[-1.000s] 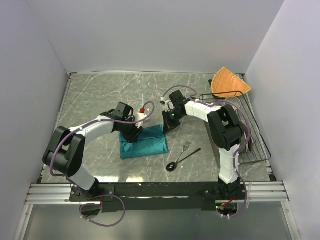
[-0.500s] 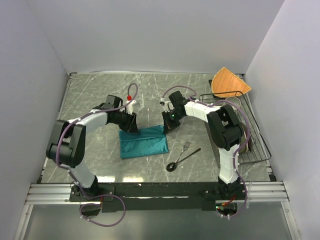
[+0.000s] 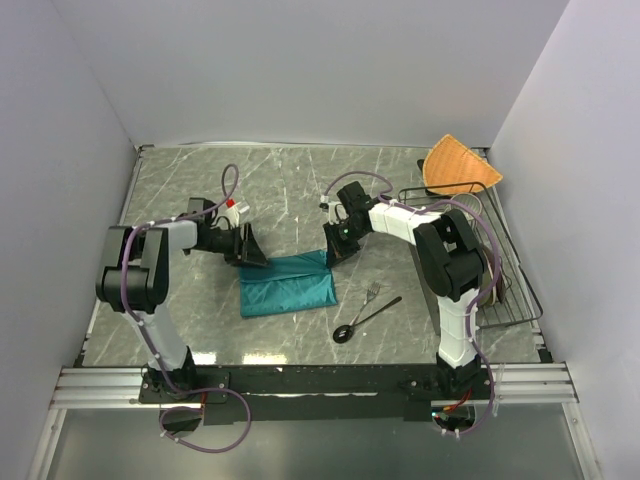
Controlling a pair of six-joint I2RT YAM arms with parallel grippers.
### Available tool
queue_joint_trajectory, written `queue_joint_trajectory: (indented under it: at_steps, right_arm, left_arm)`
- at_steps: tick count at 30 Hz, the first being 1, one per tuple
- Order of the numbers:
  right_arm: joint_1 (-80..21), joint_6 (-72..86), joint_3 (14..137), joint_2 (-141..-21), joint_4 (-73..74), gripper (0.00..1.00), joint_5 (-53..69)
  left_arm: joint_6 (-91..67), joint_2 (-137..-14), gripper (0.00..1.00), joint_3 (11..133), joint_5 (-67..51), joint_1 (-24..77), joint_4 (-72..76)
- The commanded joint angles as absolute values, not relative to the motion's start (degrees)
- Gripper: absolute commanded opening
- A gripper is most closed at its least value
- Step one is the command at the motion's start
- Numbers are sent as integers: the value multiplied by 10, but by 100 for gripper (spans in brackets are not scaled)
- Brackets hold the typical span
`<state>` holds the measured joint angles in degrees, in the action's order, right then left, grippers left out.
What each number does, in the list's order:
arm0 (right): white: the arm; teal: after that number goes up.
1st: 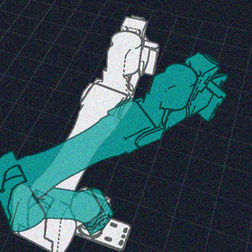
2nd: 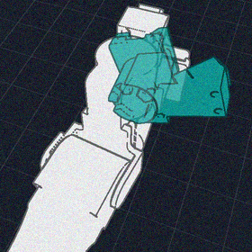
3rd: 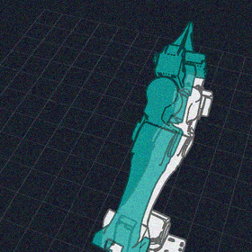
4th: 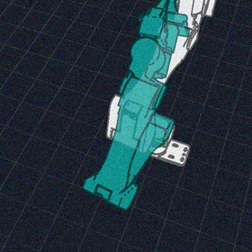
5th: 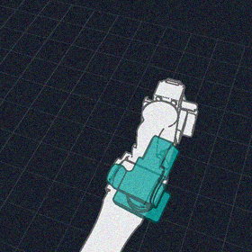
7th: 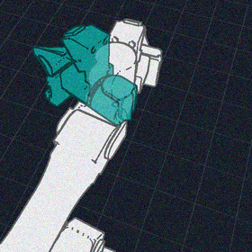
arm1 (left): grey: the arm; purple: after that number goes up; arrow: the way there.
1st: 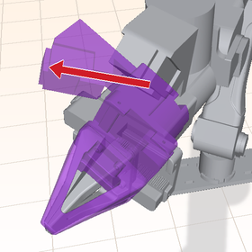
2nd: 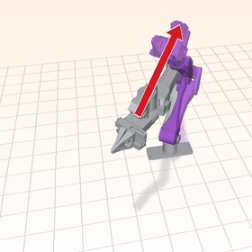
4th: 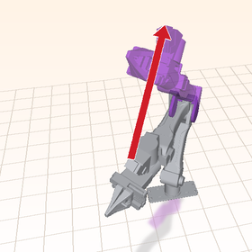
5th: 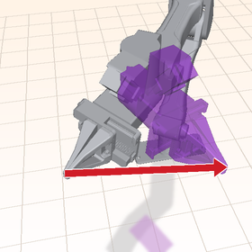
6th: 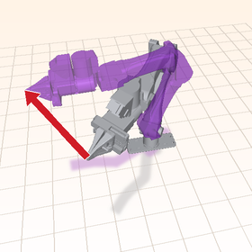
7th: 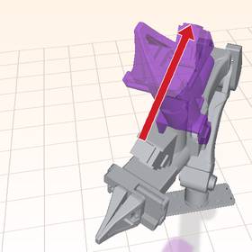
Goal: Fold the napkin into a case and place the utensils inside
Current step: Smooth out the 2/3-rectangle-folded napkin at the center of the board, then fold the 2/3-rectangle-folded napkin at the center of the board.
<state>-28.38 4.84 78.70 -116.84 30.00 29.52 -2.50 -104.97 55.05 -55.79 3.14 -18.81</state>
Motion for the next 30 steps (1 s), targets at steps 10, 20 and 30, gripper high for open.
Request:
queue_joint_trajectory:
  at_steps: [10, 20, 30]
  right_arm:
    - [-290, 21, 758, -1163, 270, 0, 235]
    - [-291, 16, 761, -1169, 274, 0, 222]
    - [-291, 24, 734, -1152, 251, 0, 229]
  left_arm:
    - [-268, -1074, 54, 550, -614, 128, 74]
    - [-216, -1154, 55, 536, -601, 107, 29]
    - [81, -832, 52, 501, -403, 161, -134]
